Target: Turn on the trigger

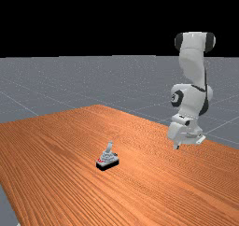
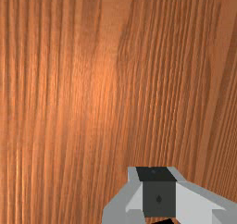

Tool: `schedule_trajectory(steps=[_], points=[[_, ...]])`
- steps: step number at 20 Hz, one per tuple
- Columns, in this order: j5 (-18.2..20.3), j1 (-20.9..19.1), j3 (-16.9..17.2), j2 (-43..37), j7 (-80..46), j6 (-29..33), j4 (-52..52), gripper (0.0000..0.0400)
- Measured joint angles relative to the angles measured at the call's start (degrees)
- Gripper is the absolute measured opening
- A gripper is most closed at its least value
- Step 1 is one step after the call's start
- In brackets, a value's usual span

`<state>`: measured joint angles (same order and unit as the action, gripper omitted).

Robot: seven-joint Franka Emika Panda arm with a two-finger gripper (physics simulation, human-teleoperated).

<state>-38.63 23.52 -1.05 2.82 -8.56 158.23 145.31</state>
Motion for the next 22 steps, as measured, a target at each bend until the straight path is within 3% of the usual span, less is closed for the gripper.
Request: schedule_trajectory(steps=[1, 2, 3, 4, 5, 6, 10, 11, 12, 14, 15, 17, 20, 21, 22], points=[[-4.3, -2.1, 0.1, -1.0, -2.4, 1.1, 1.2, 0.0000], [7.9, -3.7, 0.2, -2.0, 11.4, 3.0, 3.8, 0.0000], [34.5, -2.5, -0.1, -2.8, 28.4, -4.8, 3.7, 0.0000], [34.7, -3.3, 0.5, -3.4, 30.1, -4.5, 4.5, 0.0000], [38.8, -3.9, 1.4, -2.0, 41.5, -12.4, 1.1, 0.0000], [35.4, -4.7, 1.8, -4.2, 32.7, -4.8, 5.4, 0.0000], [36.2, -7.0, 4.4, -5.7, 41.2, -4.1, 7.3, 0.0000], [43.7, -6.6, 6.1, -6.0, 51.6, -3.7, 7.8, 0.0000], [43.5, -7.2, 6.9, -6.3, 52.8, -3.7, 8.2, 0.0000], [50.8, -7.6, 9.9, -6.6, 63.0, -5.1, 8.2, 0.0000], [38.5, -10.5, 8.6, -7.0, 47.6, -3.6, 8.9, 0.0000], [38.2, -12.2, 10.2, -7.2, 47.1, -3.6, 9.1, 0.0000], [39.7, -13.6, 13.1, -6.9, 59.5, -5.0, 8.4, 0.0000], [34.0, -14.9, 12.8, -7.1, 55.2, -4.0, 8.8, 0.0000], [36.0, -15.0, 13.5, -7.0, 57.7, -3.8, 8.8, 0.0000]])
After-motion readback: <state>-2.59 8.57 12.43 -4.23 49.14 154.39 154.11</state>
